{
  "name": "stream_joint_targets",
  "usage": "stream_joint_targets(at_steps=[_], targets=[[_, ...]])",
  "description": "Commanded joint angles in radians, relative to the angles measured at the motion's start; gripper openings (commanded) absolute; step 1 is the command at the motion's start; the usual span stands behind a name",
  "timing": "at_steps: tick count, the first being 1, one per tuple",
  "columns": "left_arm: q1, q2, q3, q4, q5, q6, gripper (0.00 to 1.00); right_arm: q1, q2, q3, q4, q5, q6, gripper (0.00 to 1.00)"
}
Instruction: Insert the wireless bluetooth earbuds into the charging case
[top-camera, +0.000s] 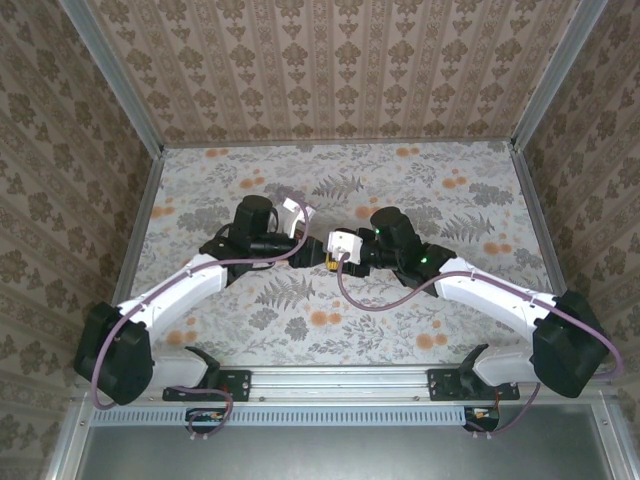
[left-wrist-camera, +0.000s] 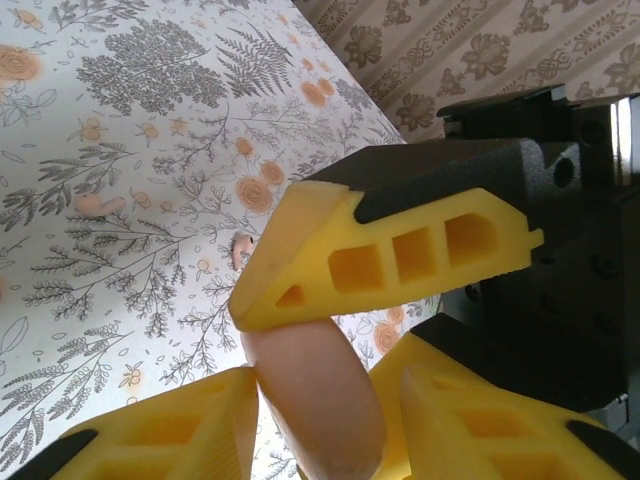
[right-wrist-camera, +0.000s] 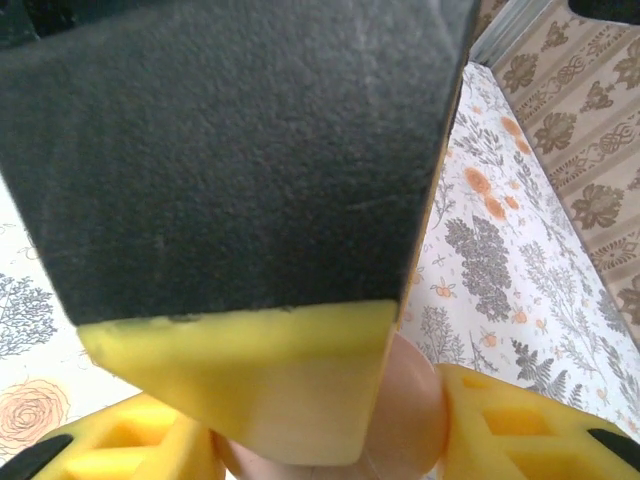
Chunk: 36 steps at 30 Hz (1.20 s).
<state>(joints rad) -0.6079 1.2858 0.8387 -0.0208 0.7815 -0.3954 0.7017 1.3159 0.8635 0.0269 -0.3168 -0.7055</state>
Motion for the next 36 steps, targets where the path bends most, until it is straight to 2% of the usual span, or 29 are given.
stream_joint_targets(at_steps=[1, 11, 14, 17, 19, 24, 27, 31, 36], targets=[[-0.007, 0.025, 0.031, 0.021, 0.055, -0.008, 0.37, 0.007, 0.015, 0.035, 0.038, 0.035, -0.022, 0.30], [-0.007, 0.030, 0.031, 0.007, 0.050, 0.009, 0.22, 0.009, 0.017, 0.026, 0.083, 0.086, -0.010, 0.32], [-0.003, 0.021, 0.021, 0.008, 0.031, 0.034, 0.20, 0.009, 0.007, 0.011, 0.104, 0.102, 0.022, 0.46], [0.009, 0.006, -0.001, 0.034, 0.016, 0.074, 0.19, -0.008, -0.018, -0.032, 0.169, 0.106, 0.109, 0.69], [0.017, -0.004, -0.030, 0.089, 0.009, 0.105, 0.19, -0.054, -0.047, -0.082, 0.225, 0.005, 0.181, 0.76], [0.028, -0.013, -0.105, 0.263, 0.071, 0.148, 0.19, -0.185, -0.076, -0.133, 0.274, -0.298, 0.383, 0.80], [0.028, -0.017, -0.150, 0.379, 0.122, 0.170, 0.19, -0.221, -0.074, -0.133, 0.242, -0.406, 0.449, 0.81], [0.030, -0.019, -0.185, 0.457, 0.172, 0.188, 0.19, -0.270, -0.077, -0.165, 0.304, -0.537, 0.552, 0.81], [0.028, -0.026, -0.216, 0.552, 0.227, 0.171, 0.19, -0.304, -0.078, -0.169, 0.270, -0.691, 0.582, 0.80]])
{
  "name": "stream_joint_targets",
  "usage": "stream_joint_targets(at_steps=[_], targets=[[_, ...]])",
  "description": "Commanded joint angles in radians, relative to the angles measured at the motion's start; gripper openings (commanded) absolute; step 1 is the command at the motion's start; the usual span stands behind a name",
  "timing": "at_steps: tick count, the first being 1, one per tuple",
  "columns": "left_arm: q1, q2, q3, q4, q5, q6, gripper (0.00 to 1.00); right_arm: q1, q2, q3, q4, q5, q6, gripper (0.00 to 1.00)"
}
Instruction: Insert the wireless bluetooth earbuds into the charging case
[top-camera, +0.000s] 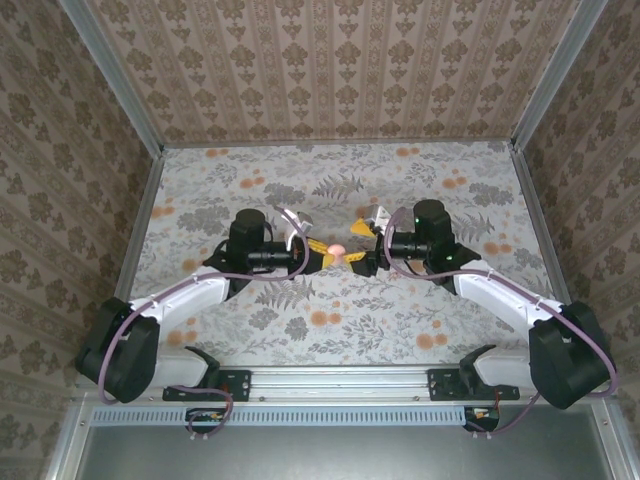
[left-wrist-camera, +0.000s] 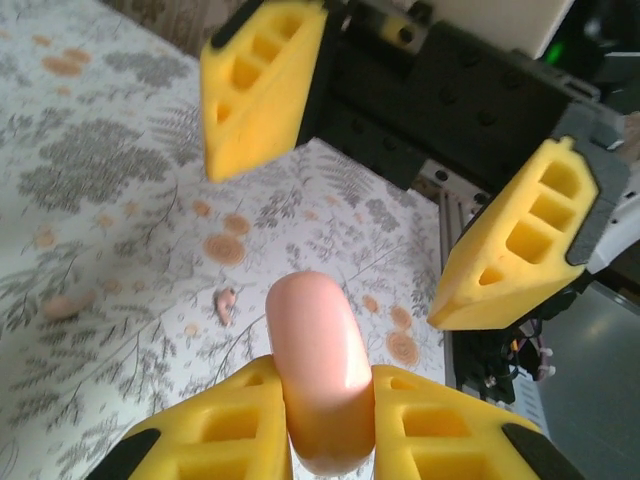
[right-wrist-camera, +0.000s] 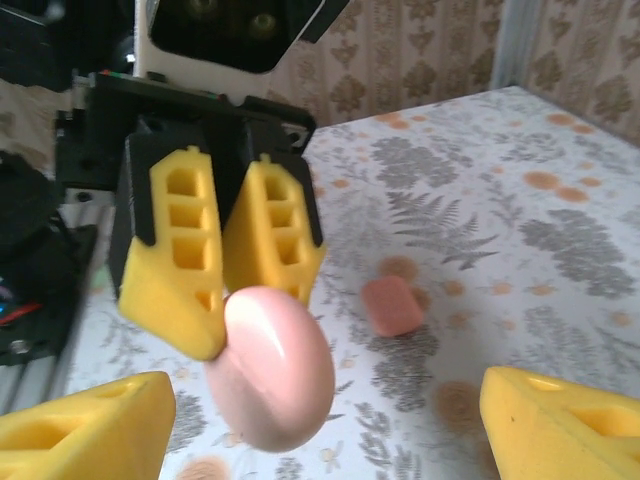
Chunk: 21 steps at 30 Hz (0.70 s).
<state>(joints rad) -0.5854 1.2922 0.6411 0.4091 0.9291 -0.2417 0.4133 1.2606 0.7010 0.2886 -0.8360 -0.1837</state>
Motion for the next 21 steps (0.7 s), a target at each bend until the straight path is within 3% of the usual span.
stream_joint_targets(at_steps=[1, 13, 21], targets=[[0.006, -0.036, -0.021, 0.132, 0.086, 0.015, 0.20, -0.020, -0.021, -0.004, -0.005, -0.196, 0.056, 0.80], [-0.041, -0.095, -0.027, 0.093, 0.162, 0.132, 0.19, -0.023, 0.056, 0.124, -0.205, -0.383, -0.022, 0.70], [-0.060, -0.097, -0.009, 0.048, 0.170, 0.160, 0.19, -0.007, 0.100, 0.206, -0.352, -0.465, -0.143, 0.57]])
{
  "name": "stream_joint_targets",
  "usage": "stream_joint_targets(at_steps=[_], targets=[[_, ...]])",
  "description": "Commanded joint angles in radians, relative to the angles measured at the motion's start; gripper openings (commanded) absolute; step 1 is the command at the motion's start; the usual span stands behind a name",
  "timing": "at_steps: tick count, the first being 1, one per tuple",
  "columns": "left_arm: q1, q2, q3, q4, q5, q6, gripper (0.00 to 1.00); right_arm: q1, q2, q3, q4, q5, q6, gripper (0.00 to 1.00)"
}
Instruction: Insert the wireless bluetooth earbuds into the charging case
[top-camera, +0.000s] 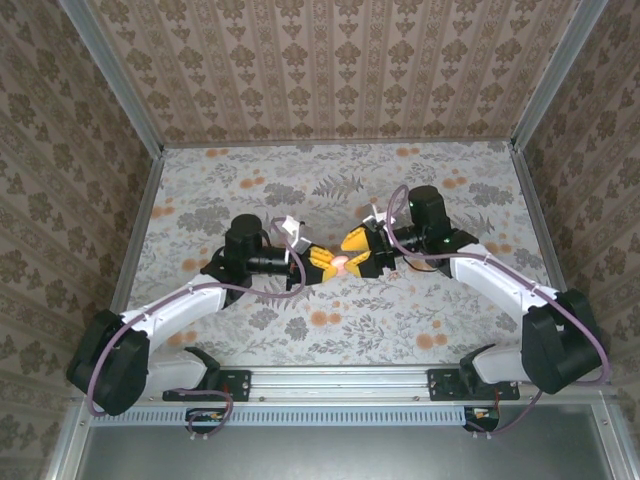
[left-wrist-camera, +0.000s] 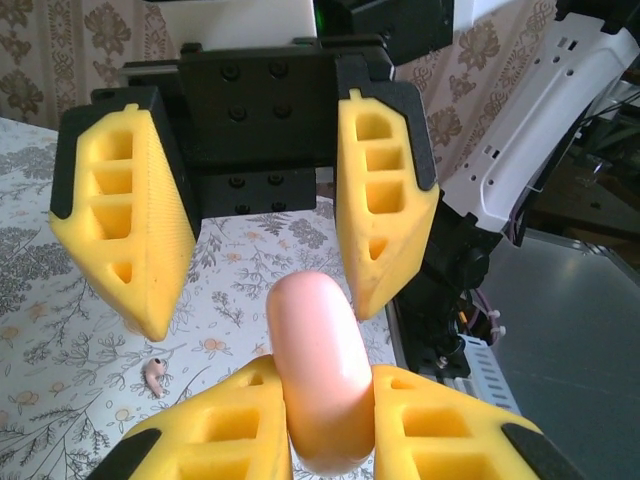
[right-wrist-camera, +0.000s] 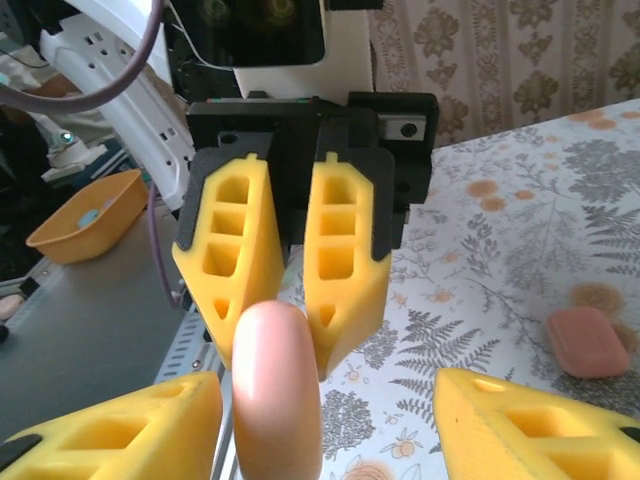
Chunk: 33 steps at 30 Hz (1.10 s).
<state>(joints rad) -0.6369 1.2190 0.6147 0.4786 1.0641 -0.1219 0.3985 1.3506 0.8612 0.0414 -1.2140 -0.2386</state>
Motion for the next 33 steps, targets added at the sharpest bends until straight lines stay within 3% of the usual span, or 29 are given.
stream_joint_targets(at_steps=[1, 8, 25, 29, 32, 33], targets=[[-0.008, -0.025, 0.017, -0.025, 0.032, 0.042, 0.19, 0.010, 0.011, 0.053, -0.132, -0.094, -0.107, 0.57], [-0.009, -0.037, 0.020, -0.034, 0.024, 0.044, 0.19, 0.012, 0.014, 0.084, -0.283, -0.120, -0.246, 0.45], [-0.024, -0.055, 0.039, -0.062, 0.025, 0.057, 0.19, 0.033, 0.035, 0.110, -0.293, -0.051, -0.253, 0.42], [-0.026, -0.057, 0.042, -0.068, 0.020, 0.061, 0.19, 0.037, 0.035, 0.113, -0.296, -0.056, -0.262, 0.31], [-0.026, -0.057, 0.040, -0.080, 0.009, 0.068, 0.21, 0.036, 0.035, 0.120, -0.329, -0.064, -0.305, 0.06], [-0.026, -0.058, 0.040, -0.086, 0.004, 0.074, 0.23, 0.036, 0.035, 0.122, -0.338, -0.062, -0.314, 0.03]])
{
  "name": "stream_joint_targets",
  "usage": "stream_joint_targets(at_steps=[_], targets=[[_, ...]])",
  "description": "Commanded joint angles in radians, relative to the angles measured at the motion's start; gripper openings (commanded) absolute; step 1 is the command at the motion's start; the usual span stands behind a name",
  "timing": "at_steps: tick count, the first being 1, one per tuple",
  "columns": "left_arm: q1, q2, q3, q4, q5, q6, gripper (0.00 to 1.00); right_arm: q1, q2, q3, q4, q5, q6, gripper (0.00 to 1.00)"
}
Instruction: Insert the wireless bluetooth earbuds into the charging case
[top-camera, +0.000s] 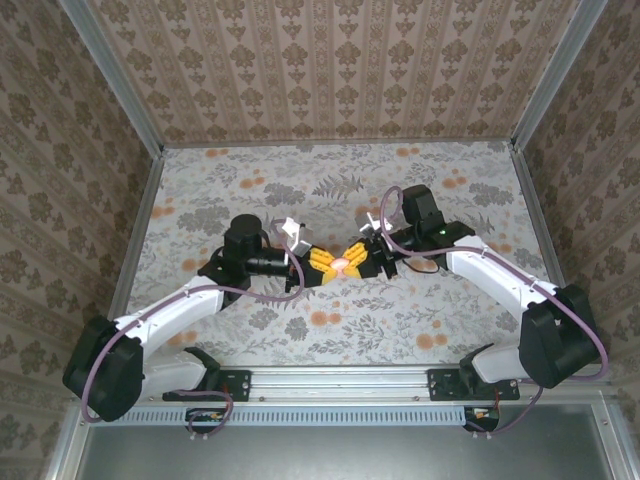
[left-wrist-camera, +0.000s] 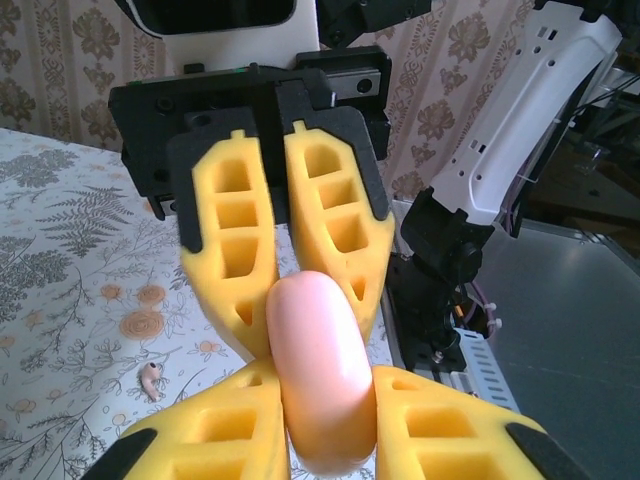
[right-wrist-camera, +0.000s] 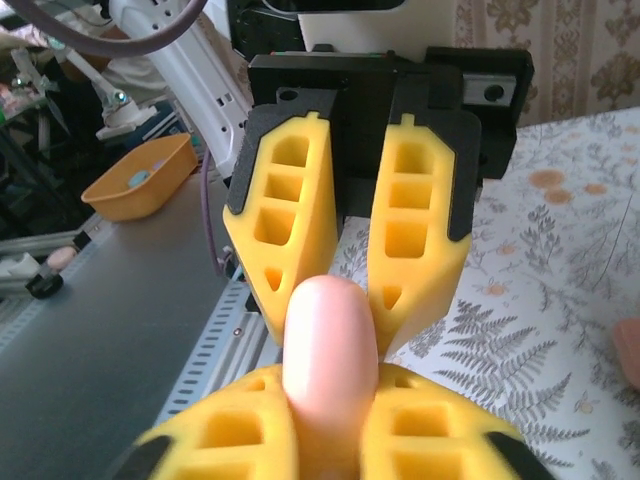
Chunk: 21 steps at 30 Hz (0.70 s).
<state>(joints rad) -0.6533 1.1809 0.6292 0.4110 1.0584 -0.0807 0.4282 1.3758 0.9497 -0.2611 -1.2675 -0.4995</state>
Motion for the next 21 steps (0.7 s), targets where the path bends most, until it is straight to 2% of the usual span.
stream_joint_targets(at_steps=[1, 2, 4, 7, 16, 21], targets=[[-0.009, -0.020, 0.024, -0.022, 0.004, 0.037, 0.25, 0.007, 0.009, 0.034, -0.040, -0.002, -0.057, 0.02], [-0.009, -0.020, 0.023, -0.026, -0.002, 0.039, 0.29, 0.007, 0.005, 0.032, -0.040, 0.006, -0.059, 0.02], [-0.009, -0.021, 0.017, -0.023, -0.016, 0.046, 0.44, 0.006, -0.014, 0.022, -0.029, 0.025, -0.057, 0.02], [-0.011, -0.027, 0.000, -0.011, -0.027, 0.071, 0.51, 0.004, -0.052, -0.023, 0.062, 0.056, 0.007, 0.01], [-0.029, -0.033, -0.043, 0.062, -0.042, 0.102, 0.51, 0.007, -0.145, -0.201, 0.478, 0.096, 0.276, 0.03], [-0.035, -0.017, -0.051, 0.102, -0.035, 0.085, 0.50, 0.020, -0.150, -0.230, 0.544, 0.083, 0.318, 0.03]])
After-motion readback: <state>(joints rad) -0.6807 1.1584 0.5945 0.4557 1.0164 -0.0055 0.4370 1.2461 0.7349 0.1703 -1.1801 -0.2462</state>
